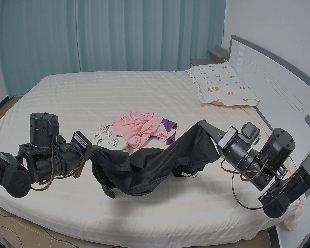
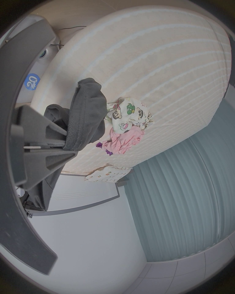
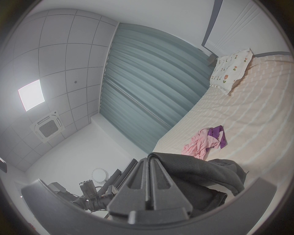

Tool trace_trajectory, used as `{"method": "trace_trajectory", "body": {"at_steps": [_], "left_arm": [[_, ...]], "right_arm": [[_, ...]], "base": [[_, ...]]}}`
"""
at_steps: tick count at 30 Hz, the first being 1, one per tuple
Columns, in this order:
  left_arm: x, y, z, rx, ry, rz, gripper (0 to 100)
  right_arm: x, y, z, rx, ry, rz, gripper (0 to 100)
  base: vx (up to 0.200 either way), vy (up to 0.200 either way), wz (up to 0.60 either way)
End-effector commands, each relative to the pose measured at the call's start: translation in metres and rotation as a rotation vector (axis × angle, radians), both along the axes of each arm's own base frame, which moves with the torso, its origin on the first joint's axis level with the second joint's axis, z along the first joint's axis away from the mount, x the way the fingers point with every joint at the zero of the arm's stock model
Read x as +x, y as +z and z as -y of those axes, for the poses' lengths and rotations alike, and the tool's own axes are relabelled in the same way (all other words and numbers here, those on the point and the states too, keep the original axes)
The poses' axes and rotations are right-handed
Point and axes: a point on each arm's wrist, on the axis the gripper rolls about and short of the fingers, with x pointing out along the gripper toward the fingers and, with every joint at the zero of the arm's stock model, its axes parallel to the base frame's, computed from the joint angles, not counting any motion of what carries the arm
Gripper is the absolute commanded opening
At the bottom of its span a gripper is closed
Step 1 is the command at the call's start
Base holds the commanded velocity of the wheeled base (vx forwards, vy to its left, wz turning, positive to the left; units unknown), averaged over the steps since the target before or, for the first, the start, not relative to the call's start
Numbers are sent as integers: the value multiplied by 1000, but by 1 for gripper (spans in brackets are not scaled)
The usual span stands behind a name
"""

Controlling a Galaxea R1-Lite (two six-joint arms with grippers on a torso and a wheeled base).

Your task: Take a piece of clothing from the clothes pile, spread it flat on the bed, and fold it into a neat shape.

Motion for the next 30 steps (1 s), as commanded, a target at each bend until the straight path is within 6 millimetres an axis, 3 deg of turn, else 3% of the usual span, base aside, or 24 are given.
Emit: {"method": "trace_trajectory", "body": {"at_steps": [1, 10, 30], "left_arm": [[-1, 8, -6, -16, 10, 25, 0], [-11, 26, -17, -52, -7, 83, 0], [-9, 38, -33, -59, 54, 131, 0]], "right_arm": [[-3, 5, -4, 14, 14, 27, 0], [-5, 11, -10, 21, 33, 51, 0], [-11, 24, -23, 14, 65, 121, 0]], "base": [[0, 200, 0], [0, 200, 0], [0, 200, 0]]}}
